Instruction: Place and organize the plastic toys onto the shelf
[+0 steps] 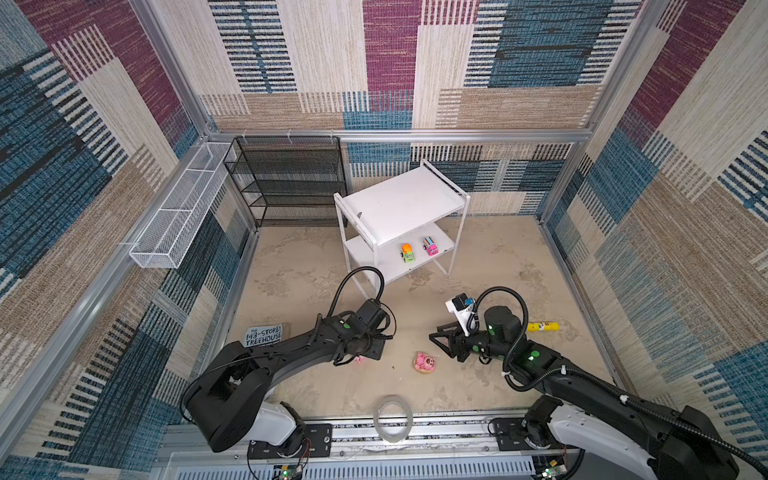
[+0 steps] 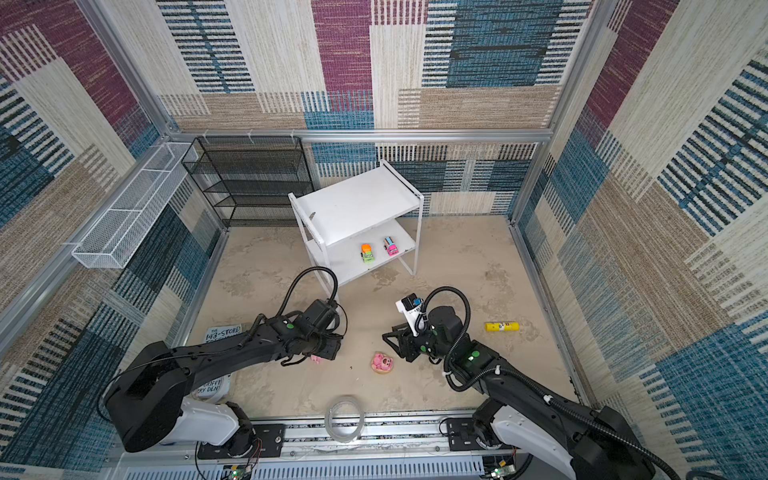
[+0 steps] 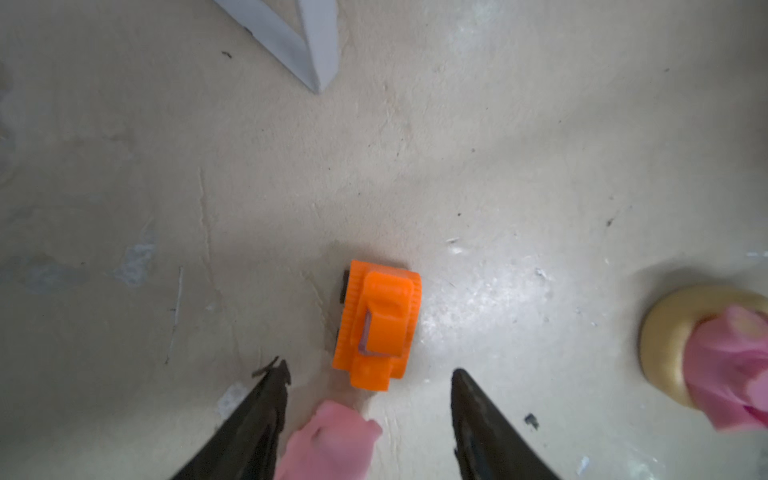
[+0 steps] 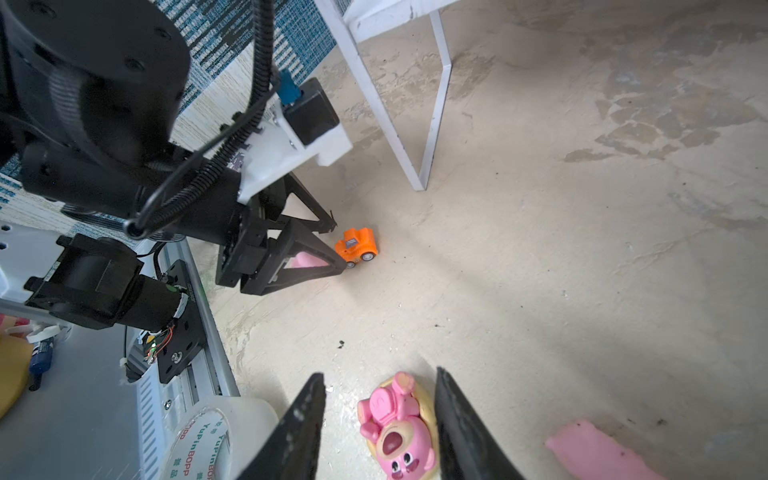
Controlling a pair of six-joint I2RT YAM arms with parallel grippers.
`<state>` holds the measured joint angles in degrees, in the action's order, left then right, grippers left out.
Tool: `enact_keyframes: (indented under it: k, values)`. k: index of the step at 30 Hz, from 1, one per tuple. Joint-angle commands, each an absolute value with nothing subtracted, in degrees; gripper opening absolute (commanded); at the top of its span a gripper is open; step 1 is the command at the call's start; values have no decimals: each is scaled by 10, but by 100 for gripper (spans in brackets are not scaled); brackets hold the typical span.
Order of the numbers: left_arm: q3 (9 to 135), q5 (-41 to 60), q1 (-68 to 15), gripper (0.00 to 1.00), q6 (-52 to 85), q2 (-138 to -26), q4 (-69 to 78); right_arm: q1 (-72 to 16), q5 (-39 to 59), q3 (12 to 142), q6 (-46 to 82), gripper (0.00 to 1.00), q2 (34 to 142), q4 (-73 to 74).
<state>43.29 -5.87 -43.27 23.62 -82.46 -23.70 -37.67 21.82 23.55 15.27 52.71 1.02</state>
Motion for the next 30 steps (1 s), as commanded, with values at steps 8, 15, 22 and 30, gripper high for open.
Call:
enact_keyframes:
  k: [8, 15, 22, 30]
  values:
    - [438, -53, -436, 33, 254, -849, -226, -378, 188, 224, 164, 49, 487, 0]
    - [453, -31, -449, 27, 266, -851, -212, -378, 187, 219, 165, 49, 481, 0]
    - [511, -9, -493, 26, 295, -899, -188, -378, 146, 218, 179, 49, 470, -19]
    - [637, -76, -556, 27, 369, -1001, -232, -378, 20, 225, 276, 50, 469, -99]
